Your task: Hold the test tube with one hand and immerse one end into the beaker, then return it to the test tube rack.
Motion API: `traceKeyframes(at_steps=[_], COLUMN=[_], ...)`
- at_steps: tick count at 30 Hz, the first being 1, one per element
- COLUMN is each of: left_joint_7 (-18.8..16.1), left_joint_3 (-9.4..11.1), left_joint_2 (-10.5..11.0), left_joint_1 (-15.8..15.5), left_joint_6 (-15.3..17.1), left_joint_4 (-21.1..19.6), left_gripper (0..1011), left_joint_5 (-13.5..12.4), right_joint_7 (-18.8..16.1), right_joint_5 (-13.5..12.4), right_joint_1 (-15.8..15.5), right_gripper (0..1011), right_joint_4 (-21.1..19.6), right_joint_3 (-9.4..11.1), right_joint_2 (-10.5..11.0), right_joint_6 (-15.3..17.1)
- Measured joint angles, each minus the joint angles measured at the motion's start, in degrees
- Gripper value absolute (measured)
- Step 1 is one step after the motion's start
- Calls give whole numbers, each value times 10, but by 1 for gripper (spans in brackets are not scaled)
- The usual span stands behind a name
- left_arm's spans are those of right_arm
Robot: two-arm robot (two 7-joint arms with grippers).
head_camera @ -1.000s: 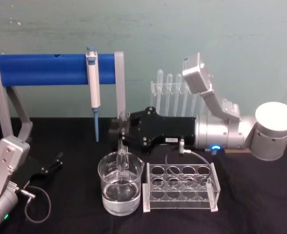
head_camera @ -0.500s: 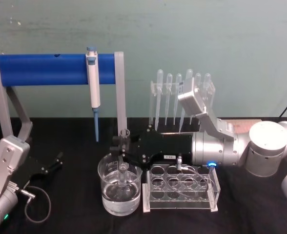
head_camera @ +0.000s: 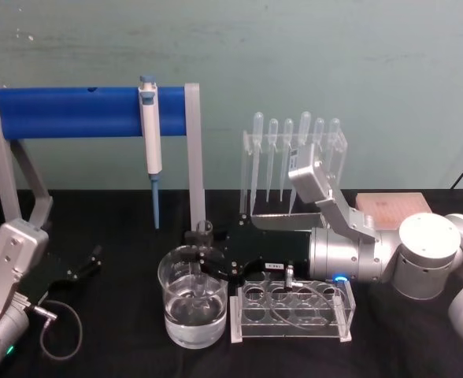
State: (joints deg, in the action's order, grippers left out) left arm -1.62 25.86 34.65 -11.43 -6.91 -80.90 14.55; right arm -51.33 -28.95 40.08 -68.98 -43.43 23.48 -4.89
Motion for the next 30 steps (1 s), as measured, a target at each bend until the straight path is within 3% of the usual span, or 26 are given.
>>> traceKeyframes(at_steps=[30], left_joint_7=[0], left_joint_3=[0], left_joint_2=[0], left_joint_1=[0], left_joint_6=[0], left_joint_4=[0], left_gripper=[1000], left_joint_5=[0], right_joint_7=[-7], right_joint_5=[19], right_joint_1=[-8], right_gripper=[225], right_joint_4=[26], right_joint_3=[7], right_joint_2=[-19], right_joint_6=[-12])
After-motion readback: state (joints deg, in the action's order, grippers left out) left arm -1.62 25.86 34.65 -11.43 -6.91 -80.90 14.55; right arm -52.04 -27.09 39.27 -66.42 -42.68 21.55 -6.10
